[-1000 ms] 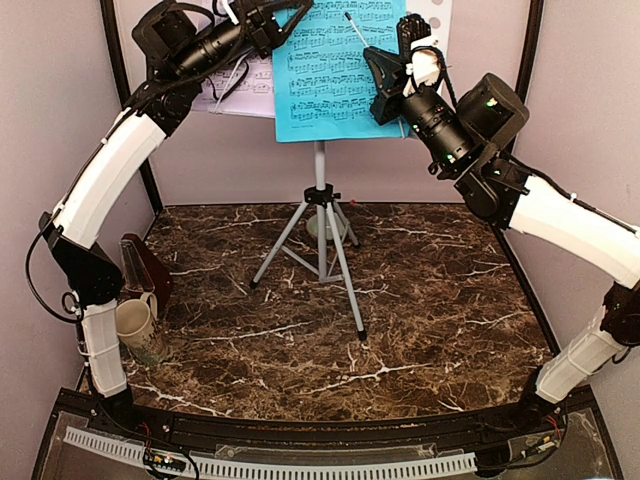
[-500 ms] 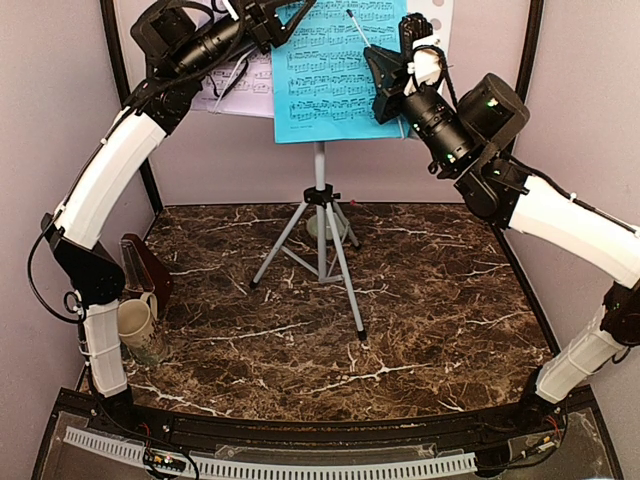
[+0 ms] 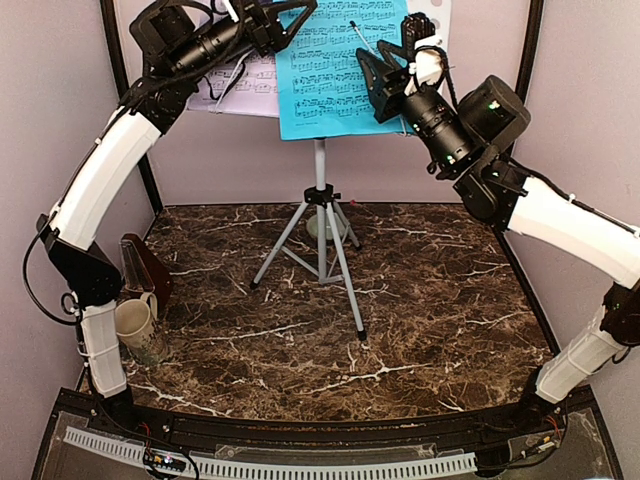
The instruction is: Set up the instrument practice props
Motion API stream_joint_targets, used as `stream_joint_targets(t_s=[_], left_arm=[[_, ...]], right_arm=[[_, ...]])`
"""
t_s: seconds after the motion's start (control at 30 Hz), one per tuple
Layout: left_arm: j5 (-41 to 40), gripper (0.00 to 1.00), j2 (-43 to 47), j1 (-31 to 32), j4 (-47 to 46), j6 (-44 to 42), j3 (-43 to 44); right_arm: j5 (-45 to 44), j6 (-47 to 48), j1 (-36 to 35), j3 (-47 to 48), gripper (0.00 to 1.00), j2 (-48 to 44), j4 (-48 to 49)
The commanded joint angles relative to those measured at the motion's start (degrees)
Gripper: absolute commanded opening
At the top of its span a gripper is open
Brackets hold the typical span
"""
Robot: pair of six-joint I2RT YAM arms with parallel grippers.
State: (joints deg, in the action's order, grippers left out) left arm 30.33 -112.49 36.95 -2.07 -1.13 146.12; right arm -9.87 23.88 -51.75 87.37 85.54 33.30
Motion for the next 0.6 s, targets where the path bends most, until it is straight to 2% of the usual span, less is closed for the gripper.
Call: stream_joint_targets(t_s=[0.0,0.2,0.33,0.47,0.57], left_arm=[[-3.6,0.69,8.3,0.3,2.4,-2.7,-2.4],[-7.7,0.72,14.5,0.3,5.0,-4.5,-8.3],[-10.6,0.71,17.1,0.3,8.9,-4.8,-9.0],[-9.8,0.64,21.5,0.6,12.1,-2.8,-13.7],[-11.1,0.58,26.5,2.6,11.3,-1.9,-21.5]], right_arm=[[-0.2,-0.4,-0.1,-1.1,0.38,-1.5,2.8],[-1.2,-1.3,-0.1,-2.4,0.42,-3.4,3.2],[-2.2,-3.2,-0.1,-2.4,0.48,-4.6,1.2],[-3.9,-5.6,-0.1,-2.5,0.52,-6.8,-2.2],[-5.1,-7.8,-0.1,-2.6,0.54,-8.3,-4.3]])
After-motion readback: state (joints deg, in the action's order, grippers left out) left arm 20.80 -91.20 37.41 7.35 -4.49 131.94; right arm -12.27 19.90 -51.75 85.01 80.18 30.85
